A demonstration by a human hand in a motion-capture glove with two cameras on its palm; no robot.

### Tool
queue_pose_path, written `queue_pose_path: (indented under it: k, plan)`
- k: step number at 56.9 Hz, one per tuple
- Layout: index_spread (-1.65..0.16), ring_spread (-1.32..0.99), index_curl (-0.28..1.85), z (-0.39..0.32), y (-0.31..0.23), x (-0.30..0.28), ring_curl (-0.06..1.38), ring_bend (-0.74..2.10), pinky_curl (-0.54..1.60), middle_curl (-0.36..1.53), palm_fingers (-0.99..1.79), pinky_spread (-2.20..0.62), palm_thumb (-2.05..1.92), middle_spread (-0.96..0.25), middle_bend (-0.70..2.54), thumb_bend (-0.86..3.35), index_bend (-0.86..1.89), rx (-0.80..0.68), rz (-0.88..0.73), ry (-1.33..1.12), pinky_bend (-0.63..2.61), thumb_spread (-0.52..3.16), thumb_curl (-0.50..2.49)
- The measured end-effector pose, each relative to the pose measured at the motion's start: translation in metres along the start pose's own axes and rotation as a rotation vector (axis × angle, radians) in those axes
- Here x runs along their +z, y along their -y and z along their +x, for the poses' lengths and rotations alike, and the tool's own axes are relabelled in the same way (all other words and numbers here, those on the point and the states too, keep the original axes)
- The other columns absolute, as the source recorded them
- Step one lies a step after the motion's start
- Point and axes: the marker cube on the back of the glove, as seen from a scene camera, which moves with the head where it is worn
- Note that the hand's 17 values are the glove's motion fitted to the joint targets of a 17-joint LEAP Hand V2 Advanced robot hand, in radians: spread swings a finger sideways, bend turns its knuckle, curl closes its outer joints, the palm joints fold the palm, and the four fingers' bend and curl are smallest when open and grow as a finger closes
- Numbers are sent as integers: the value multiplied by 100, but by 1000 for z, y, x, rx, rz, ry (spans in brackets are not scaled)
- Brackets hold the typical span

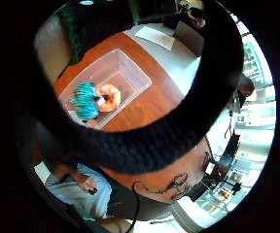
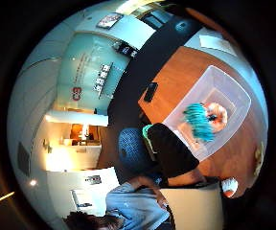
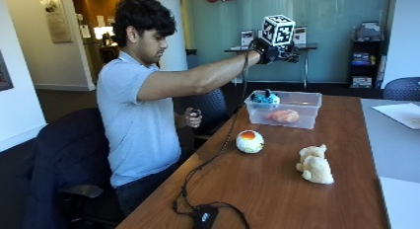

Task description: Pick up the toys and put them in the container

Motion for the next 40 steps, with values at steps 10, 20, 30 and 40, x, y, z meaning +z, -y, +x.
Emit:
queue_pose_path:
  k: [10,20,30,40]
  plan:
    - [-31,-1,27,58,-51,5,35,29,31,33,-16,6,-6,1,14,-4,13,76,-49,-51,87,134,39]
    - [-31,0,26,141,-122,-1,35,27,31,31,-15,8,-6,0,14,-4,13,232,-66,-186,84,134,33]
    - [-31,0,25,209,-185,3,35,25,31,29,-14,8,-6,0,15,-4,13,370,-103,-130,83,133,29]
    - [-31,-1,24,234,-232,51,34,20,31,27,-15,8,-5,0,14,-4,14,360,-126,-106,83,134,27]
